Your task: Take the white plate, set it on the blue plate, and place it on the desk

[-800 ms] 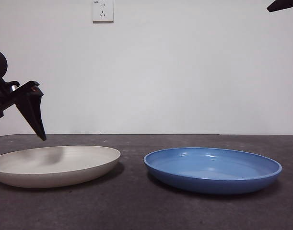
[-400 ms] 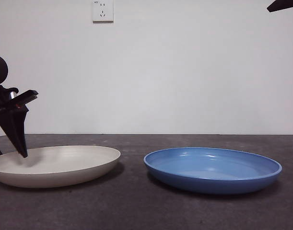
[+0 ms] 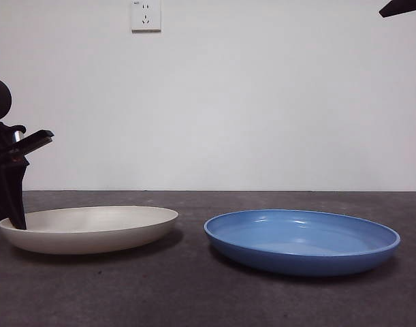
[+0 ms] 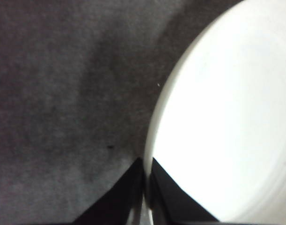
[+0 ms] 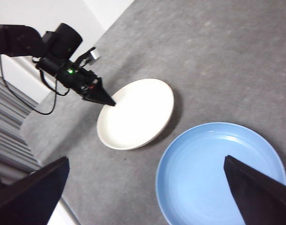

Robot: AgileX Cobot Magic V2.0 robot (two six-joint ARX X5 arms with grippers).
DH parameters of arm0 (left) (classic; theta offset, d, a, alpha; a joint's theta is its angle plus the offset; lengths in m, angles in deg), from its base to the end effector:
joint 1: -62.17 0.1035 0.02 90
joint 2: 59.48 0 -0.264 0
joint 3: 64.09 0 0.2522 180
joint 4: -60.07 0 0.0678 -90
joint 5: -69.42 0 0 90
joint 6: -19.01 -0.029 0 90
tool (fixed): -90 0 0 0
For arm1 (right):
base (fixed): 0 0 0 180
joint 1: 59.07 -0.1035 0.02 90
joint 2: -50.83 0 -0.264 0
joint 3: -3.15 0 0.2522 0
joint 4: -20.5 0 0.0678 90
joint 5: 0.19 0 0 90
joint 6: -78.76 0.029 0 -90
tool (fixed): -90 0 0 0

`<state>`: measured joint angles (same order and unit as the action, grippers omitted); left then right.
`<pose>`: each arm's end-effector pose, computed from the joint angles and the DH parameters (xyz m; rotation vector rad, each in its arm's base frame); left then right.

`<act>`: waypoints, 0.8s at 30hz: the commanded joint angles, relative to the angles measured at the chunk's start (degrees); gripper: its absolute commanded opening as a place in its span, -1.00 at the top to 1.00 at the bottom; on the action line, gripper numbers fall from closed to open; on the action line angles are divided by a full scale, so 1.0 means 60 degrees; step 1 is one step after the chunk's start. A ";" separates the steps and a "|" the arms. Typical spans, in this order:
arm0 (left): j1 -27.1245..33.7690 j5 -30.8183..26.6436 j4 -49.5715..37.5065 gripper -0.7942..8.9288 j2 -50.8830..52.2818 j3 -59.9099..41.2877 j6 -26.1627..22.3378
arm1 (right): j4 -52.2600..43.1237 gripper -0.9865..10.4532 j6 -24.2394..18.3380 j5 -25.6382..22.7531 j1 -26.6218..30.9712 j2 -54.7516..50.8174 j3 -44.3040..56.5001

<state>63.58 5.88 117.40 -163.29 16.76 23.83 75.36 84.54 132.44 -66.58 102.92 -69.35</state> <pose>0.3313 -0.0048 0.1691 -0.4093 1.3873 -0.3057 0.1637 0.0414 0.3493 0.2789 0.6347 0.8186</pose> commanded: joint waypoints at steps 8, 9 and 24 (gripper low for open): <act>-0.0175 -0.0007 0.0805 0.81 -0.0186 0.0976 0.0106 | 0.0914 -0.26 0.0124 -0.0922 0.0120 -0.0408 -0.0404; -0.0270 -0.0004 0.0980 0.81 -0.0186 0.1195 0.0102 | 0.1104 -0.26 0.0058 -0.1180 0.0124 -0.0528 -0.0419; -0.3628 -0.0018 0.1304 0.81 -0.0470 0.2914 0.0918 | 0.2754 -0.26 -0.0317 -0.2390 0.0124 -0.2710 -0.0419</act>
<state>42.36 5.35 126.08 -164.41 32.63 27.56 91.89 83.09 118.39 -65.77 86.70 -70.77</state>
